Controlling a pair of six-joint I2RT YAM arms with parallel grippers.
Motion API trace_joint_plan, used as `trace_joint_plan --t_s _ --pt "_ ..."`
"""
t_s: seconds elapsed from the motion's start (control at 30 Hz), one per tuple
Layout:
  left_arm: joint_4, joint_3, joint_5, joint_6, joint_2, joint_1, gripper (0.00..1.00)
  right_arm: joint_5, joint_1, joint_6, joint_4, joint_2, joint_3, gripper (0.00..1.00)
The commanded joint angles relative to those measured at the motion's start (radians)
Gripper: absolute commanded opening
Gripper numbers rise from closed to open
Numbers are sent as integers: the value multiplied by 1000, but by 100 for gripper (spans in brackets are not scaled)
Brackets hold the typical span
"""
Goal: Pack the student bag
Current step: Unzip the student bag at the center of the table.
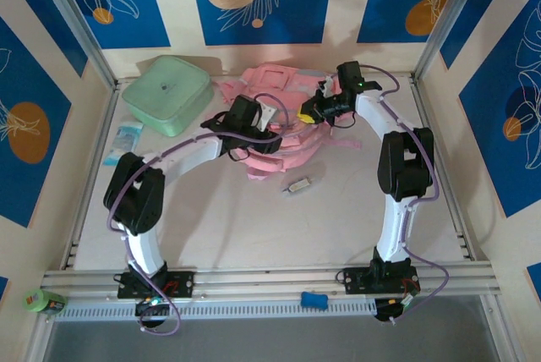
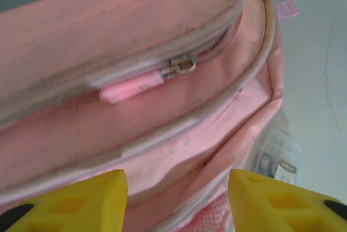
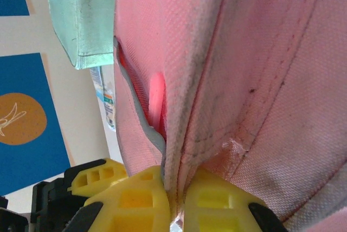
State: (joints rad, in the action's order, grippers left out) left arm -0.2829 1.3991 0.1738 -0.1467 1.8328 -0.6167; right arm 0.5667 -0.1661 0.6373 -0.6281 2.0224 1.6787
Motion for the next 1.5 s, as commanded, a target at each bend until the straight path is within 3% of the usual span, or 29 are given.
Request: trace_joint_plan --t_s 0.0,0.2,0.37,0.77,1.03,1.2,1.47 --pt "25 54 -12 -16 17 25 57 100 5 117 63 -86 -51 0" --pt "134 -27 99 -24 -41 49 67 126 -7 174 88 -138 -78 0" --pt "95 5 126 -6 -12 50 71 148 -10 251 130 -162 -103 0" --pt "206 31 167 -42 34 8 69 155 -24 349 238 -190 -161 0" --pt "221 57 150 -50 52 -12 55 154 -33 372 275 -190 -184 0" --pt "195 68 43 -42 53 -11 42 155 -36 369 278 -193 -194 0" --pt "182 77 45 -30 67 -12 20 163 -37 359 275 -202 -200 0"
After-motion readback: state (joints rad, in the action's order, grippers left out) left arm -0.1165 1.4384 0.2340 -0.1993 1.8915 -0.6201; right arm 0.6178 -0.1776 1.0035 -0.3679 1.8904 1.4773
